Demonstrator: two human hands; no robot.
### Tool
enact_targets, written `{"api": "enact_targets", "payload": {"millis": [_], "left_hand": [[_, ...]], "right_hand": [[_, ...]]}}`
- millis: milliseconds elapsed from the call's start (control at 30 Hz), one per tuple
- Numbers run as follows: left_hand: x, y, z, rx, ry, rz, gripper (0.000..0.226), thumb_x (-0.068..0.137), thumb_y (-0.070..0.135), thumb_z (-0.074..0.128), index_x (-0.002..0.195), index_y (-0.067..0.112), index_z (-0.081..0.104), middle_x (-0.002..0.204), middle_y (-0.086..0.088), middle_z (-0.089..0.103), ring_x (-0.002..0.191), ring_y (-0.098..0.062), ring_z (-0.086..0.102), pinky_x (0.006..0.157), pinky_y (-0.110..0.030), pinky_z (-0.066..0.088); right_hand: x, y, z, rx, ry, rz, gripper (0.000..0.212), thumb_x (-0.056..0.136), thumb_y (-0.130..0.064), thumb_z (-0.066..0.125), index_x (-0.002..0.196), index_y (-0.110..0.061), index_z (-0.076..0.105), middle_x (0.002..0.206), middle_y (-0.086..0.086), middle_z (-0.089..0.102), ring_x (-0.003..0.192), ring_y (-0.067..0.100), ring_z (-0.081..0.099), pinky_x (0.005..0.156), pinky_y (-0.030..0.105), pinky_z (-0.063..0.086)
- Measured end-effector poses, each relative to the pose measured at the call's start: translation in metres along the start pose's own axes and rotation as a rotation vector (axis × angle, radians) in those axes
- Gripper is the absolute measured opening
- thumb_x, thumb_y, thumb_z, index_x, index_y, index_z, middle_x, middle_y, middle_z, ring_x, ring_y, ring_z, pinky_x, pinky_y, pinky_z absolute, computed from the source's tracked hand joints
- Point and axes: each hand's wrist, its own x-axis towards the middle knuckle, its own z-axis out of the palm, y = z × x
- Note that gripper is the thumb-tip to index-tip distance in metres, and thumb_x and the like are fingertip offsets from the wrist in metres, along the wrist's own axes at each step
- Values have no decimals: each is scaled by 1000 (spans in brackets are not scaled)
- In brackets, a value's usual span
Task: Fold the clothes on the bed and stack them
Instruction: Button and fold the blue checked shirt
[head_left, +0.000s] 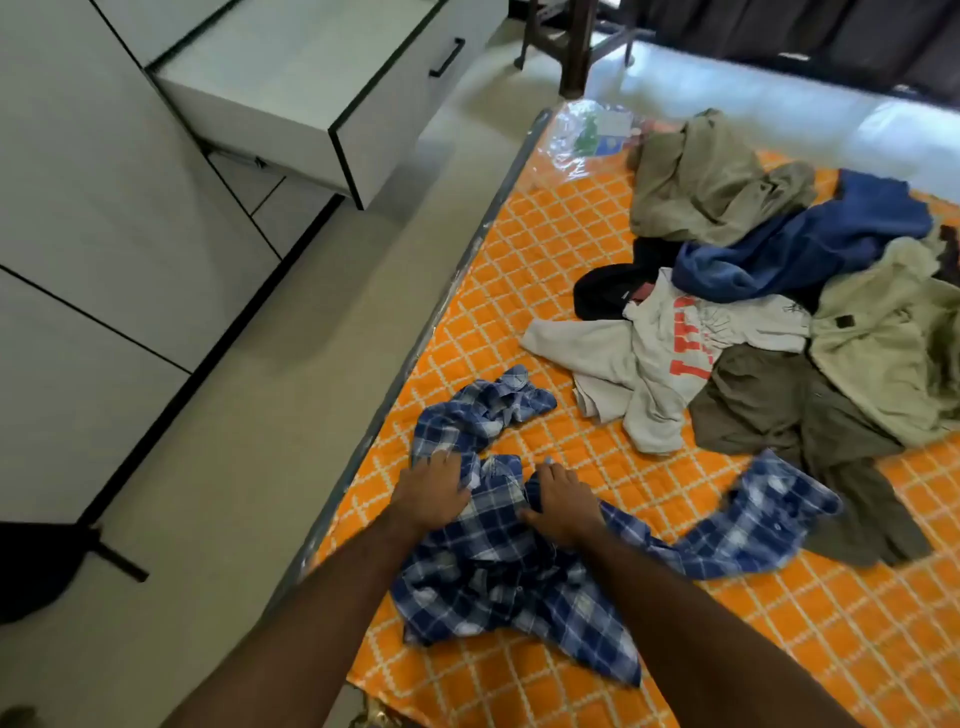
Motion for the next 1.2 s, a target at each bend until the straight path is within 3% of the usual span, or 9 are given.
{"api": "enact_targets", "payload": {"millis": [233, 333, 433, 600, 667, 733, 833, 1033, 1200], "left_hand": [[45, -4, 46, -198, -124, -87, 85, 96, 45, 57, 157, 9, 10, 155, -17, 33, 119, -34, 56, 91, -44, 51], [56, -1, 63, -426, -203, -90, 93, 94, 42, 63, 158, 7, 4, 153, -18, 36, 126, -34, 52, 97, -45, 49], [54, -4, 67, -564, -194, -96, 93, 90, 38, 66, 158, 13, 8, 154, -16, 36, 122, -33, 54, 92, -45, 52], [32, -16, 14, -703, -152, -126, 75, 92, 26, 67, 153, 17, 24, 137, -9, 53, 104, -24, 62, 85, -42, 55], [19, -26, -18, -765, -123, -154, 70, 93, 26, 65, 152, 20, 28, 133, -9, 57, 102, -25, 63, 86, -43, 54], [3, -40, -54, -818, -50, -162, 67, 92, 30, 64, 151, 23, 33, 133, -7, 58, 108, -26, 64, 92, -46, 54], [-23, -59, -104, -883, 104, -181, 62, 82, 45, 66, 137, 22, 50, 128, -3, 62, 112, -23, 62, 97, -46, 50], [-84, -108, -194, -1004, 466, -166, 34, 97, 46, 60, 121, 23, 51, 112, 6, 66, 100, -9, 65, 84, -33, 52], [-120, -163, -251, -943, 698, -218, 31, 98, 44, 58, 111, 17, 50, 105, 1, 60, 98, -15, 62, 85, -36, 51]], "right_hand": [[57, 3, 39, 32, -114, 6, 96, 87, -56, 68, 156, -10, 19, 153, 14, 38, 142, 36, 37, 113, 50, 34], [76, 6, 53, 184, -151, 22, 57, 91, -43, 64, 139, -18, 45, 131, 9, 62, 118, 33, 59, 101, 50, 47], [86, 1, 47, 531, -219, -3, 24, 88, -26, 62, 110, -18, 64, 99, 5, 71, 87, 26, 65, 81, 47, 56], [87, -31, -2, 872, -257, -94, 26, 77, -19, 64, 98, -5, 67, 93, 20, 69, 82, 31, 67, 80, 55, 56], [83, -51, -36, 961, -242, -135, 15, 81, -10, 62, 89, 3, 63, 85, 20, 67, 75, 25, 64, 78, 53, 56], [79, -75, -75, 1002, -242, -178, 8, 86, 1, 59, 80, 0, 63, 75, 6, 68, 70, 17, 64, 70, 40, 57], [79, -111, -127, 1067, -198, -231, 16, 83, 3, 60, 95, 3, 70, 91, 17, 73, 83, 28, 69, 78, 47, 56], [59, -210, -227, 1163, -185, -410, 24, 89, 2, 62, 108, -6, 72, 101, 11, 76, 92, 26, 73, 74, 31, 57], [47, -296, -285, 1193, -155, -570, 32, 93, -9, 66, 124, -9, 64, 115, 14, 73, 103, 32, 71, 88, 41, 58]]}}
